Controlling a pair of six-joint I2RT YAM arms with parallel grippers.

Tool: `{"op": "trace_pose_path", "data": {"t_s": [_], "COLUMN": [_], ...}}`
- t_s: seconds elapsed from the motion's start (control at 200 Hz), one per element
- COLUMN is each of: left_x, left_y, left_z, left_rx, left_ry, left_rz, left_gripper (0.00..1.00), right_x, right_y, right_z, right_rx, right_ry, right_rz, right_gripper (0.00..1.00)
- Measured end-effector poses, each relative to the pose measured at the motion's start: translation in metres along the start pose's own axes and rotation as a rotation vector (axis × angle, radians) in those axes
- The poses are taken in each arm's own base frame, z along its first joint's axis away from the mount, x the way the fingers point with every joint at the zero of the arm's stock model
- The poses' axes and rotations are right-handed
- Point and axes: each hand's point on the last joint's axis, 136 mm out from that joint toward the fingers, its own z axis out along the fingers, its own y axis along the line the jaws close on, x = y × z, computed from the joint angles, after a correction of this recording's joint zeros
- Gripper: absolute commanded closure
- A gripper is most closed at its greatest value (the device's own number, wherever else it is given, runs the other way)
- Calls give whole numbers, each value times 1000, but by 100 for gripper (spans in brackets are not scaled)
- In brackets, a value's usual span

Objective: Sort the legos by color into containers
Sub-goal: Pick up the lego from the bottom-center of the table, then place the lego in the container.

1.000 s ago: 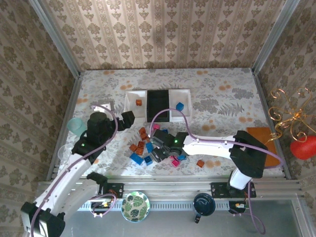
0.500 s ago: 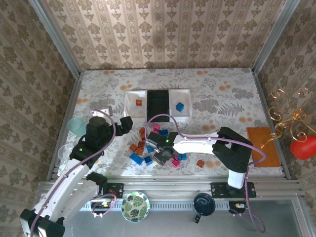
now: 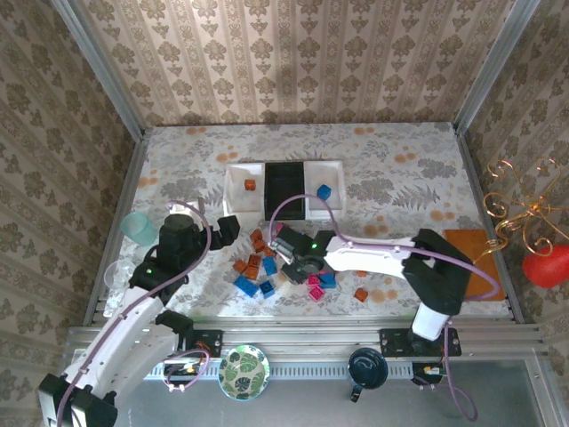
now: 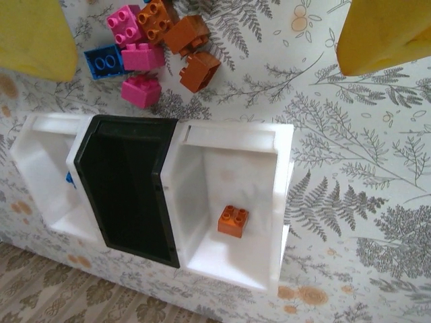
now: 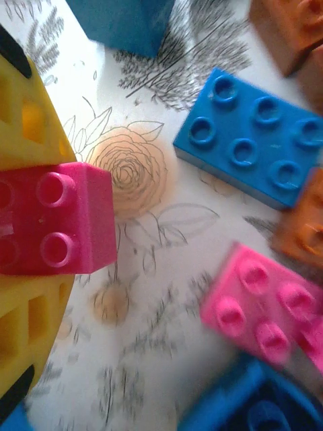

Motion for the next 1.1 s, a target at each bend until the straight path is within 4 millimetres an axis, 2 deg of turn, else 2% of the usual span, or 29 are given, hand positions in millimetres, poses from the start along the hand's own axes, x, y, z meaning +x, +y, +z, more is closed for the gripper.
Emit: {"op": "trace_pose_path", "data": {"t_s": [0.14,0.275,0.38,0.475,0.615,0.76,0.83,0.935,1.01,1.1], "left_x": [11,20,26,31,42,50,50,50,51,51], "left_y": [7,10,11,11,13,14,13,13,13,13], "left_z": [2,2,2,3,5,7,7,7,7,7], "left_rx": [-12,-7,-1,5,8,9,13,14,16,18], "left_ry": [15,29,41,53,81,100,103,104,106,109], "left_rz": [-19,-39,-53,-68,-87,-99,-102,-102,-102,-102], "left_gripper": [0,0,0,0,0,0,0,0,0,0], "right_x": [-50,-105,-141,-161,-171,-180,-185,-191,-187,-175], "right_y": [-31,-72,-101,-122,-144,-156,-158,-158,-156,-149], "right_z": [-44,-64,-57,-35,3,20,17,8,0,-21], "right_rx": [-14,14,46,88,139,170,175,170,167,161], "right_ry": [-199,-332,-377,-370,-323,-298,-305,-328,-337,-351], "right_rz": [132,274,369,435,504,546,547,545,542,534], "right_gripper": [72,72,71,70,62,34,28,25,24,23]}}
